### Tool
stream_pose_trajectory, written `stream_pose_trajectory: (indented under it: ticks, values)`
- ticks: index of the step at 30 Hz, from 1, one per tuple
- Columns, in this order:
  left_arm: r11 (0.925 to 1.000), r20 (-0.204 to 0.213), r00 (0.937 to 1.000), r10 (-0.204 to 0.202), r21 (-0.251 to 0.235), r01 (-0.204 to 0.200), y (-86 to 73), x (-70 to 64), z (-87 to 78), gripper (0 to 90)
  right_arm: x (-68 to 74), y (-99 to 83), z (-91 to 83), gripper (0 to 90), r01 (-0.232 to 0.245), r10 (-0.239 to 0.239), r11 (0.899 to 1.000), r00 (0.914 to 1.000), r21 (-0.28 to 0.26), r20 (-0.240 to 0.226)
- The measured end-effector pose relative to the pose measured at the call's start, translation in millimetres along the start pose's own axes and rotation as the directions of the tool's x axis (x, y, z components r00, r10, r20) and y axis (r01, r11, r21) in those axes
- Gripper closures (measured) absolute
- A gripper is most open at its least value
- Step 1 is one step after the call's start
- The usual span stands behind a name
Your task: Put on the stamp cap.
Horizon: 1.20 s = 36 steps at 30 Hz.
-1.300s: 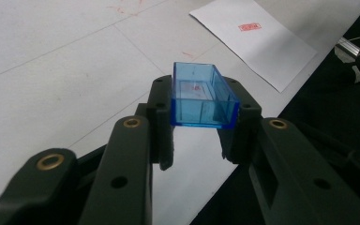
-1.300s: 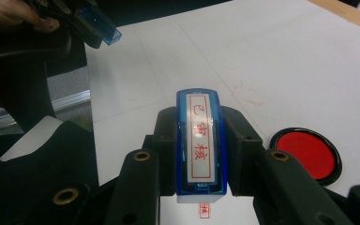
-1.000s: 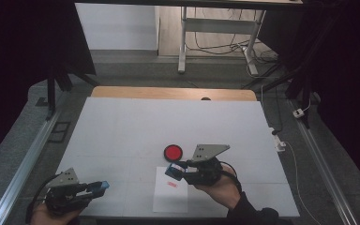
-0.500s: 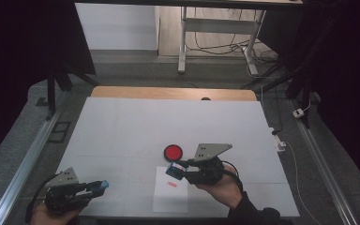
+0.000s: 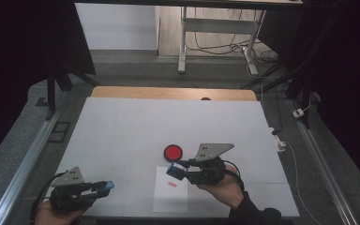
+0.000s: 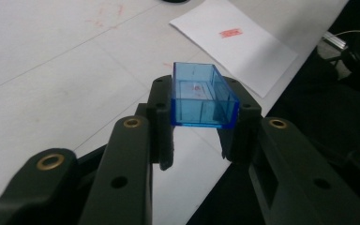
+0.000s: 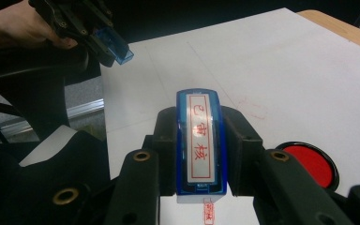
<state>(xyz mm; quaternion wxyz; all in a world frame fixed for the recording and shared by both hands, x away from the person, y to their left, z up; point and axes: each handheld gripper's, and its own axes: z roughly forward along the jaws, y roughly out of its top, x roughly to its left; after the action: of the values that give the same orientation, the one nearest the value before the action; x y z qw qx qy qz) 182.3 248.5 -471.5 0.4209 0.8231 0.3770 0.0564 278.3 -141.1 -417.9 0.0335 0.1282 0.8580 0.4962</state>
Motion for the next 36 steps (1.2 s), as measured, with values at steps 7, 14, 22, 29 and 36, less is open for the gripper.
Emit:
stream_pose_trajectory:
  ticks: [7, 14, 22, 29, 36]
  values:
    - [0.999, 0.06, 0.9974, 0.041, -0.021, -0.04, 9.4, -3.2, 5.7, 67.9, -0.7, 1.4, -3.6, 69.7, -0.011, 0.011, 1.0, 0.9999, -0.023, -0.011]
    - [0.9944, 0.092, 0.9902, 0.105, -0.022, -0.103, 22.9, -7.0, 16.2, 67.9, -2.9, 3.3, -7.5, 69.7, -0.02, 0.018, 0.999, 0.9995, -0.046, -0.026]
    - [0.9838, 0.172, 0.9686, 0.179, -0.032, -0.176, 42.4, -11.1, 33.0, 67.8, -1.6, 6.1, -10.0, 69.7, -0.018, 0.016, 0.998, 0.9993, -0.058, -0.033]
    - [0.9726, 0.253, 0.9394, 0.231, -0.036, -0.23, 60.5, -13.9, 54.3, 68.0, 0.4, 8.1, -11.3, 69.7, -0.02, 0.016, 0.998, 0.9982, -0.066, -0.058]
    - [0.9602, 0.303, 0.9122, 0.276, -0.043, -0.276, 74.6, -19.8, 70.7, 68.1, 0.8, 8.3, -11.2, 69.7, -0.017, 0.013, 0.998, 0.9981, -0.063, -0.061]
